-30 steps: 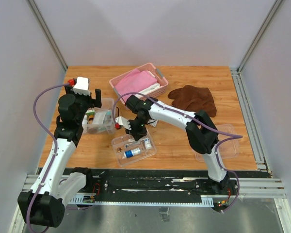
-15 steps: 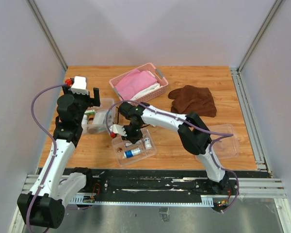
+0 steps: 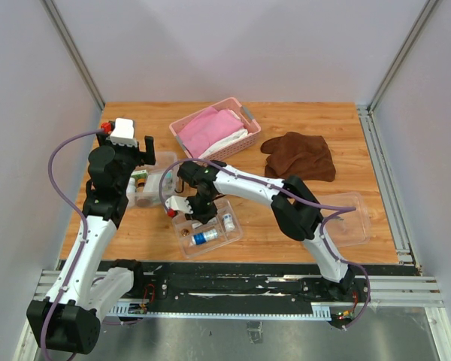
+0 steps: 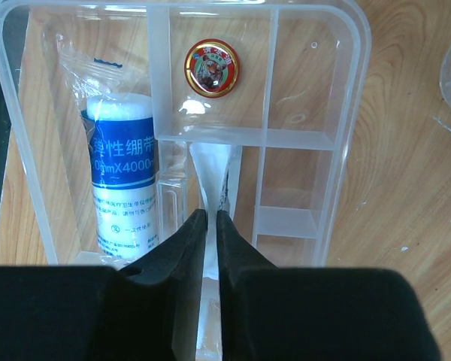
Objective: Organize the medicine kit
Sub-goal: Place the medical item at the medicine box compartment.
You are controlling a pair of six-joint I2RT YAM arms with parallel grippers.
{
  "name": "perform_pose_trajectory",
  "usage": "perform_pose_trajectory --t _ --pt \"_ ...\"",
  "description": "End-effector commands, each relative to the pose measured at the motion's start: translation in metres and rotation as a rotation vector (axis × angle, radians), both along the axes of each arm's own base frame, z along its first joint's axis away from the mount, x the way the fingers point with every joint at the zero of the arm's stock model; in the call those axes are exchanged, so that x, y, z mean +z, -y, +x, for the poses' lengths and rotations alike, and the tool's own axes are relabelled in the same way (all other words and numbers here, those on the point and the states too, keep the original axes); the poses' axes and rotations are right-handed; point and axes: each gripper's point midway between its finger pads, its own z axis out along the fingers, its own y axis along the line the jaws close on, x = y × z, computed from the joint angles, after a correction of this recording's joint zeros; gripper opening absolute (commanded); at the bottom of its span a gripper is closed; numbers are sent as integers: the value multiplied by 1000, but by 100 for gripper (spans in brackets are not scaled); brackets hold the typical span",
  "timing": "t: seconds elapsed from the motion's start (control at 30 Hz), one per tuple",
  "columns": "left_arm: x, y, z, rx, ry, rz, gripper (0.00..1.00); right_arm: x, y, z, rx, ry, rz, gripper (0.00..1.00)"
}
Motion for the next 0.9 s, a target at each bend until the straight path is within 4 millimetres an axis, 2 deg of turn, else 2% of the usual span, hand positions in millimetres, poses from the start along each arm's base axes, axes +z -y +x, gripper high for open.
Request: perform_pose_trajectory --t 0.0,0.23,0.53,0.73,0.87 --pt "17 -3 -2 3 50 -1 99 6 -3 -5 22 2 -13 15" --pt "16 -2 -2 -2 48 -1 99 25 -4 -4 1 13 15 23" --pt "15 2 0 -25 41 4 99 48 -1 -8 -26 -52 68 26" --pt "-5 18 7 -118 -16 22 99 82 6 -7 -82 -147 169 26" --pt "-4 19 8 -126 -7 32 99 101 13 5 -156 -192 232 26"
